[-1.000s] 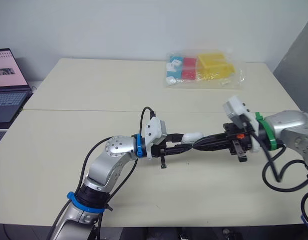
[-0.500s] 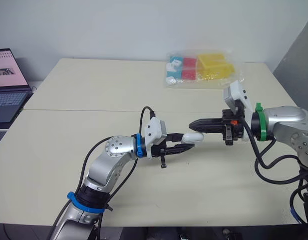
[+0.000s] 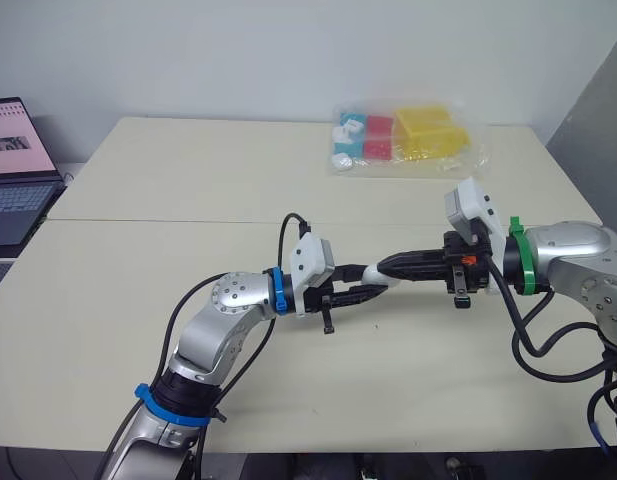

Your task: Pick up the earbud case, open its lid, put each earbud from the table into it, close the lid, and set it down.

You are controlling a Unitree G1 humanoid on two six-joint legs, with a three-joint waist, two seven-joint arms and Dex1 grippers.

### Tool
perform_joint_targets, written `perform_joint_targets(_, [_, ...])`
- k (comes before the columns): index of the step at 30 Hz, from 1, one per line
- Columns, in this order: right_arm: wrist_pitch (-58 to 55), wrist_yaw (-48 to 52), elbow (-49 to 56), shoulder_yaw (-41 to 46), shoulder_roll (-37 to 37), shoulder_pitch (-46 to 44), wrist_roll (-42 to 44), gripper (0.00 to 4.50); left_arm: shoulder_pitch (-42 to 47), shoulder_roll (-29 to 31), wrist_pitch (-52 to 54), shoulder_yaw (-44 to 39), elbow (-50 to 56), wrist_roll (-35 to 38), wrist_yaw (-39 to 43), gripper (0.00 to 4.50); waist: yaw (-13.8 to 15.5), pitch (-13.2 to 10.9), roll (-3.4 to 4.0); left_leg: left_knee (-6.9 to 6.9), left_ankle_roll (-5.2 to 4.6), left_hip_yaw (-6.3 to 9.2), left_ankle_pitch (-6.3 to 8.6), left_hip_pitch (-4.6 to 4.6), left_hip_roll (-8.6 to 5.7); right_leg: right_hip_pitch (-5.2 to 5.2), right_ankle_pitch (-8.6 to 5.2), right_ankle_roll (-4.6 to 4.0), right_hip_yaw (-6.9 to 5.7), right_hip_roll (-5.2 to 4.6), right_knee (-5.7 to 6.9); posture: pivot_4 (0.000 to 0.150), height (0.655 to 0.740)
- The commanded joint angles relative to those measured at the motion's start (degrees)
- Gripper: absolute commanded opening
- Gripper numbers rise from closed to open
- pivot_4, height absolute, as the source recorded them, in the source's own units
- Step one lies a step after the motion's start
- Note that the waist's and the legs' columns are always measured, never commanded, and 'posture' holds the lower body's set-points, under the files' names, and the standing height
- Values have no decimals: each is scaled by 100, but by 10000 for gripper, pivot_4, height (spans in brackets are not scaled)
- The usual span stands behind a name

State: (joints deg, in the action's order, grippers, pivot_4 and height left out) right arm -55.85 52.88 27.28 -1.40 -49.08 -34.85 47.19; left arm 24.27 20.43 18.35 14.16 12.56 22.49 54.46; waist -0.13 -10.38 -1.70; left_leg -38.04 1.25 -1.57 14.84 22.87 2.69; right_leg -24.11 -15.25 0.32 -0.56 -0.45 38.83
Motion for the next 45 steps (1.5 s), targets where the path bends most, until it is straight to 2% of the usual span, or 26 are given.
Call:
perform_joint_targets(1, [-31, 12, 46, 4, -81, -4, -44, 0, 40, -66, -76, -166, 250, 176, -36, 8103, 0, 0, 0, 0, 0, 0, 0, 0, 0, 0, 0, 0, 0, 0, 0, 1500, 7378])
perform_joint_targets(4, [-66, 34, 87, 79, -73, -38, 48, 0, 31, -97, 157, -207, 207, 252, -152, 8103, 0, 0, 0, 0, 0, 0, 0, 0, 0, 0, 0, 0, 0, 0, 0, 1500, 7378])
perform_joint_targets(9, [-29, -31, 255, 256, -128, 39, 107, 0, 107, -157, 1518, -403, 33, 768, -570, 8103, -3, 0, 0, -1, 0, 1, 0, 0, 0, 0, 0, 0, 0, 0, 1, 1500, 7378])
perform_joint_targets(14, [1007, -236, 663, 169, -366, 1047, -957, 0, 450, -409, 3500, -579, -824, 1313, -1149, 8103, 39, 1, -3, -4, 0, 6, 0, 2, -4, 6, -1, 2, -12, 0, -2, 1500, 7378])
perform_joint_targets(18, [1531, -462, 803, -46, -513, 1674, -1804, 0, 751, -562, 4186, -691, -1461, 1265, -1507, 8103, 2, 0, -4, -5, 0, 3, 0, 3, -8, 2, -1, 5, -3, -4, -1, 1500, 7378])
perform_joint_targets(24, [1708, -610, 757, -137, -468, 1972, -2267, 0, 913, -483, 4892, -801, -1810, 1377, -1447, 8103, -29, 1, -4, -2, 2, 6, -1, -8, 1, 2, -1, 4, -2, 6, 10, 1500, 7378])
perform_joint_targets(26, [1827, -504, 809, -145, -487, 2044, -2300, 0, 913, -338, 4884, -765, -1773, 1337, -1347, 15357, -29, 1, -4, -2, 2, 7, -1, -8, 3, 2, -2, 2, -5, 9, 11, 1500, 7378])
perform_joint_targets(29, [2047, -289, 854, -118, -495, 2069, -2294, 0, 856, -64, 4646, -659, -1624, 1202, -1156, 23207, -35, 1, -3, -2, 3, 4, -2, -12, 2, 2, -2, 2, 3, 8, 11, 1500, 7378])
perform_joint_targets(31, [2326, -149, 846, -94, -508, 2012, -2375, 0, 602, 702, 3561, -193, -1146, 628, -508, 30025, -58, 1, -3, -3, 3, 1, -2, -14, 2, 3, -1, 2, 4, 7, 12, 1500, 7378])
perform_joint_targets(34, [2357, -65, 787, 20, -518, 1973, -2323, 0, 78, 1565, 2523, -73, -685, 172, -52, 39476, -125, 1, -2, 11, 4, -3, -2, -27, 5, 4, -5, -6, 12, 9, 13, 1500, 7378])
perform_joint_targets(36, [2396, -26, 751, 63, -524, 1920, -2322, 3629, -267, 1951, 1927, -211, -424, 41, 175, 45000, -120, 2, -1, 14, 4, -4, -2, -32, 9, 6, -8, -11, 10, 6, 13, 1500, 7378])
perform_joint_targets(38, [2429, 33, 737, 72, -556, 1877, -2345, 9767, -460, 2169, 1475, -274, -281, -80, 325, 45000, -115, 2, -1, 11, 4, -5, -2, -28, 8, 5, -8, -11, 7, -6, 13, 1500, 7378])
perform_joint_targets(43, [2609, 737, 721, 282, -902, 1741, -2082, 27923, -1287, 2478, 609, -1707, 651, 483, 561, 45000, -101, -1, -3, 6, 4, -10, -2, -12, 11, -1, -6, -7, 6, -38, 9, 1500, 7378])
perform_joint_targets(45, [2808, 968, 631, 349, -1032, 1762, -2090, 35587, -1581, 2561, 474, -2005, 900, 510, 569, 45000, -86, -1, -3, 9, 3, -7, -2, -13, 13, 2, -9, -3, 0, -59, 6, 1500, 7378])
